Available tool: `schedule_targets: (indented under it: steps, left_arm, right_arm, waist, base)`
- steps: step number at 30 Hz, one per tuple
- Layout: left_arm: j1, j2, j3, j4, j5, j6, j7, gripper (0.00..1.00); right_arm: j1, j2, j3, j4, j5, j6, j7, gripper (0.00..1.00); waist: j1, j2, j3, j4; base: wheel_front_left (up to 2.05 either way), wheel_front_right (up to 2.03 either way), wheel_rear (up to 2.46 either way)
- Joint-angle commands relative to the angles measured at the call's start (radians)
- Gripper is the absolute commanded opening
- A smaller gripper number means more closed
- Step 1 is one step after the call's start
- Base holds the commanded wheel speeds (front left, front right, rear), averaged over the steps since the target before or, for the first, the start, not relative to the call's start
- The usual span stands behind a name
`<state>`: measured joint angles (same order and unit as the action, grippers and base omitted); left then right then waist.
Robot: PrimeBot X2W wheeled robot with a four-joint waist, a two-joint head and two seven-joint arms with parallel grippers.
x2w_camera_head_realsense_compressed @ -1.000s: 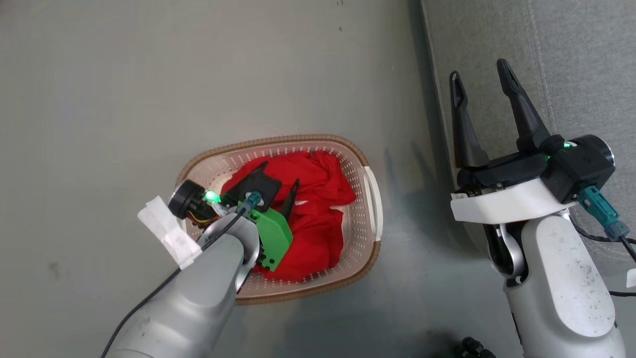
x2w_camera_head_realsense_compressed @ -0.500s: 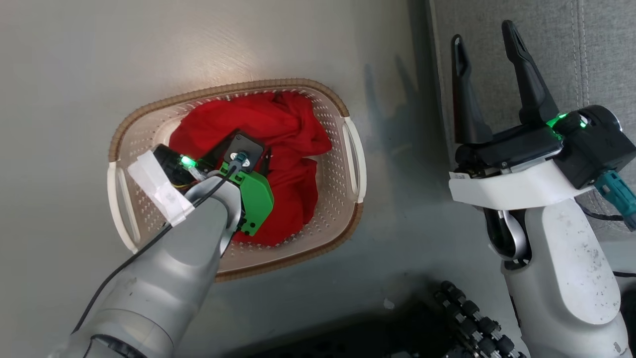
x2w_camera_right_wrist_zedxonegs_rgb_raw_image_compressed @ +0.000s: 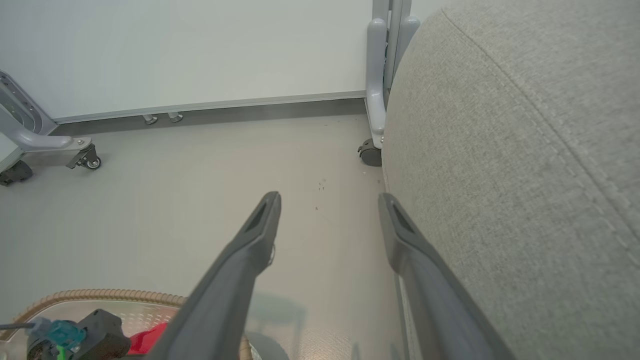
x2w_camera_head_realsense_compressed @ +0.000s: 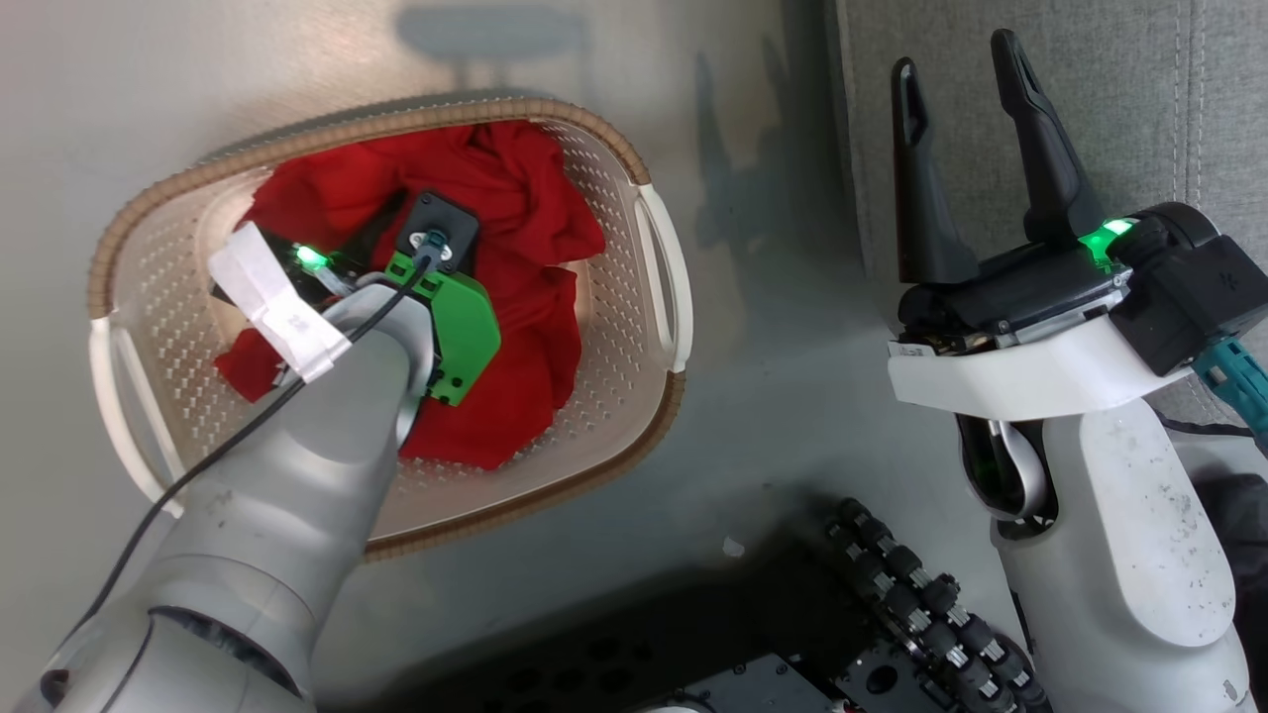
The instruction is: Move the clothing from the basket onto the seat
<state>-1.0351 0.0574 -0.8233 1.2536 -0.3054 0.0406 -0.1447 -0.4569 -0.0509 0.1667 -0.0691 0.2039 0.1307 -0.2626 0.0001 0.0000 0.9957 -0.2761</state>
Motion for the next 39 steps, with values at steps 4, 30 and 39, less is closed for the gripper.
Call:
schedule_targets:
  steps: [4, 30, 39]
  left_arm:
    - [-0.037, 0.028, -0.002, 0.017, -0.001, 0.016, 0.022, 1.00]
    - [-0.045, 0.068, -0.004, 0.035, -0.055, 0.011, 0.192, 0.00]
    - [-0.008, 0.081, 0.009, 0.023, -0.084, -0.020, 0.010, 0.00]
  right_arm:
    - [-0.017, 0.000, 0.007, -0.009, 0.017, 0.000, -0.003, 1.00]
    - [0.032, 0.000, -0.018, -0.053, 0.006, 0.000, -0.003, 1.00]
    - [0.008, 0.000, -0.003, -0.035, -0.001, 0.000, -0.003, 1.00]
  waist:
    - [-0.0001, 0.0000, 0.048, -0.029]
    - [-0.0001, 0.0000, 0.067, -0.043]
    - [-0.0001, 0.0000, 0.008, -0.035]
  base:
    - [0.00, 0.00, 0.00]
    - [0.00, 0.00, 0.00]
    - [0.00, 0.00, 0.00]
